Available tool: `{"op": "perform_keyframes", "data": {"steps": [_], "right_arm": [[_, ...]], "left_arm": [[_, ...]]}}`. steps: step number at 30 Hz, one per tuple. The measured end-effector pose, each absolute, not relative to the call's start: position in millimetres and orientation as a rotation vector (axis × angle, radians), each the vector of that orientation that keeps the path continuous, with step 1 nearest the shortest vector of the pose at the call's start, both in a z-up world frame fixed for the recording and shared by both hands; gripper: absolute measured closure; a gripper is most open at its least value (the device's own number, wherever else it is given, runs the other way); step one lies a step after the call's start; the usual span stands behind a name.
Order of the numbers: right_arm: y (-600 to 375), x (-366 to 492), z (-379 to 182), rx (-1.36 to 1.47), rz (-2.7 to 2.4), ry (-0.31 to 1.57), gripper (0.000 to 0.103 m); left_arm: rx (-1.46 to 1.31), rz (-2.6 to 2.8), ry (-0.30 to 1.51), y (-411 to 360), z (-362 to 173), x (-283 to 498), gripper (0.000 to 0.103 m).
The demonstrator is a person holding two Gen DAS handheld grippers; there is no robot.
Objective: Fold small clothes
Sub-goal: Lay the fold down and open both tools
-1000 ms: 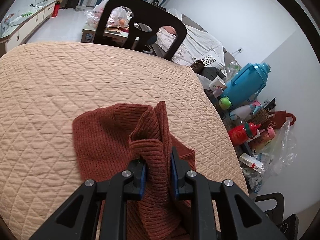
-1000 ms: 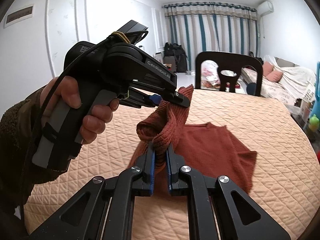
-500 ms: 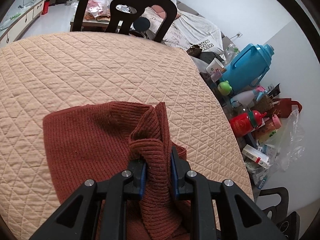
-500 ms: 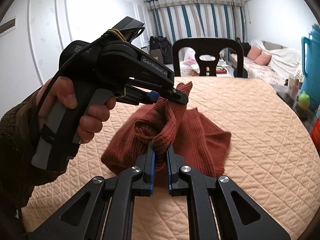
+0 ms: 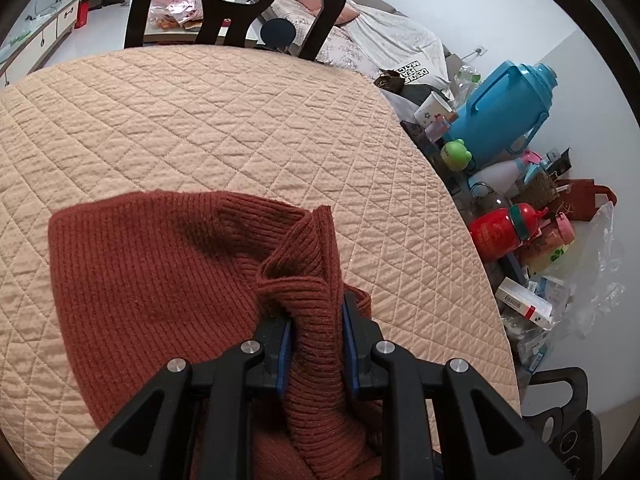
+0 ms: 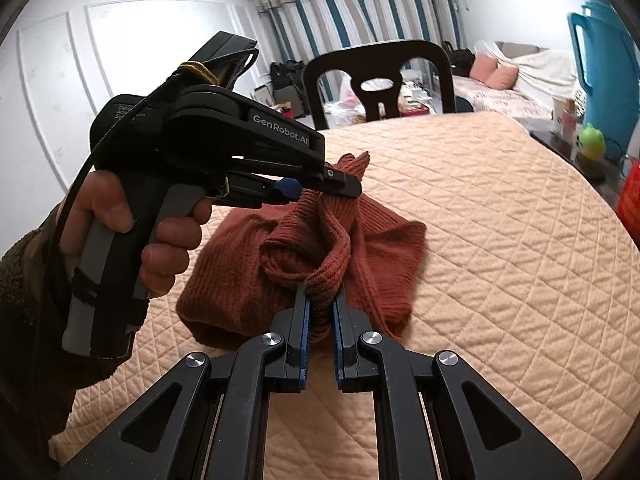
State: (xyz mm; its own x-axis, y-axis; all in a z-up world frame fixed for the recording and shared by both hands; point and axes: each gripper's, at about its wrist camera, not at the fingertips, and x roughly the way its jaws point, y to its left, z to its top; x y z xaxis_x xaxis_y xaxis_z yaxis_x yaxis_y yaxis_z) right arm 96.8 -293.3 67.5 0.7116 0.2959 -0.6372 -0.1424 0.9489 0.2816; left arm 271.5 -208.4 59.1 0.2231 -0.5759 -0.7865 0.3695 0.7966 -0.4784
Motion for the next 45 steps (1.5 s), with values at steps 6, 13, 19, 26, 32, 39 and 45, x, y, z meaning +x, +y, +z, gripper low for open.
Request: {"op": "perform_keyframes", "data": {"steps": [6,13,19,26,32,39,45], "right_arm": [[-297.4,97.0,62.9,0.242,0.215,0.763,0.093],[-303.1,93.8,60.7,0.26,0.143,0.778,0.084],[-305.2,83.9,65.4,0.244,0.085,0.758,0.083],[-307.6,75.7,81.1,0.214,-0.008,0.678,0.083],[-301.2,86.4,98.1,0.224,0.144,0.61,0.083],[-285.6,129.0,89.4,0.168,0.253,0.686,0.083],[-302.7,147.7,61.1,0.159,0.137,0.796,0.083]], "left_arm": [[-0.225,-0.677,1.178,-210.3,58.6,272.8,0.074],[-0.268,-0.722,1.135,-195.3,70.3,271.8,0.045],[-0.205,-0.743,1.061,-172.0,87.8,260.5,0.042],[-0.176,-0.714,1.059,-141.7,89.4,242.6,0.042],[-0.139,-0.682,1.042,-128.9,83.6,223.7,0.042],[-0.046,-0.635,0.994,-129.9,80.7,205.7,0.042],[0.018,-0.549,0.991,-128.6,67.4,200.1,0.042]]}}
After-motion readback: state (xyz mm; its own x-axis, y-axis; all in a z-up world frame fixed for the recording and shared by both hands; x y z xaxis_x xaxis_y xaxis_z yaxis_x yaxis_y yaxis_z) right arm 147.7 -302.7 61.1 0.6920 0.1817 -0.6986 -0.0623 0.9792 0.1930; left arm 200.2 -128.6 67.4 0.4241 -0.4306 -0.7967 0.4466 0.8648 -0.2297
